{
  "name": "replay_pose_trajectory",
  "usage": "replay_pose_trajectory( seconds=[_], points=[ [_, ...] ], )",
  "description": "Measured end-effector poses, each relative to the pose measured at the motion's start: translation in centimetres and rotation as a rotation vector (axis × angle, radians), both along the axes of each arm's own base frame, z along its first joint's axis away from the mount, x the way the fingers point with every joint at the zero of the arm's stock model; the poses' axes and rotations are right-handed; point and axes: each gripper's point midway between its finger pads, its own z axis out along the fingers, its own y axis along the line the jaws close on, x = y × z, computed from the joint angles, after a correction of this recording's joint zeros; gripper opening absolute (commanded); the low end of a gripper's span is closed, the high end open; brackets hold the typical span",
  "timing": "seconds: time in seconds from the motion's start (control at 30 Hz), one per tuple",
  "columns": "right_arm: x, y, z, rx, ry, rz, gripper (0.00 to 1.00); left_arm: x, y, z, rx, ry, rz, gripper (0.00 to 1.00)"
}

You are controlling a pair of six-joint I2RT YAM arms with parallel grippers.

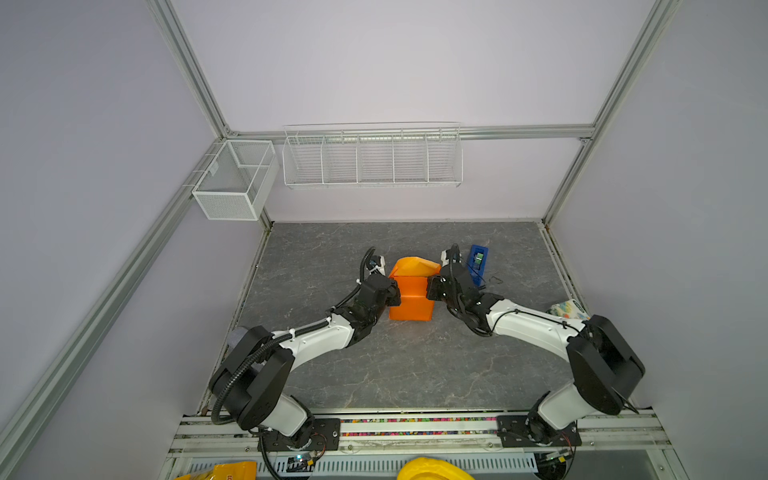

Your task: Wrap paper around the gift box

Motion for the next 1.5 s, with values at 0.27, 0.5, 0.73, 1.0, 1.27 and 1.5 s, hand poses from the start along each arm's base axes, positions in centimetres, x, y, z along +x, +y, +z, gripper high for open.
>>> replay_pose_trajectory(
  seconds=[0.27, 0.5, 0.73, 1.0, 1.27, 1.5],
  points=[
    [0.3, -0.4, 0.2, -0.048, -0.003, -0.006, 0.27, -0.2, 0.1, 0.0, 0.006, -0.001, 0.021, 0.09],
    [0.0, -0.7, 0.2, -0.132, 0.016, 0.021, 0.33, -0.2, 0.1, 0.0, 0.008, -0.001, 0.023, 0.09],
    [0.1, -0.9, 1.5, -0.155, -0.001, 0.025, 0.29, -0.2, 0.1, 0.0, 0.009, 0.0, 0.023, 0.09],
    [0.8, -0.7, 4.1, -0.177, -0.054, 0.034, 0.11, -0.2, 0.1, 0.0, 0.01, -0.001, 0.025, 0.09],
    [1.1, -0.7, 4.9, -0.196, -0.071, 0.039, 0.29, -0.2, 0.2, 0.0, 0.009, 0.0, 0.026, 0.09],
    [1.3, -0.6, 5.6, -0.203, -0.088, 0.045, 0.17, -0.2, 0.2, 0.0, 0.007, 0.001, 0.027, 0.09]
  ],
)
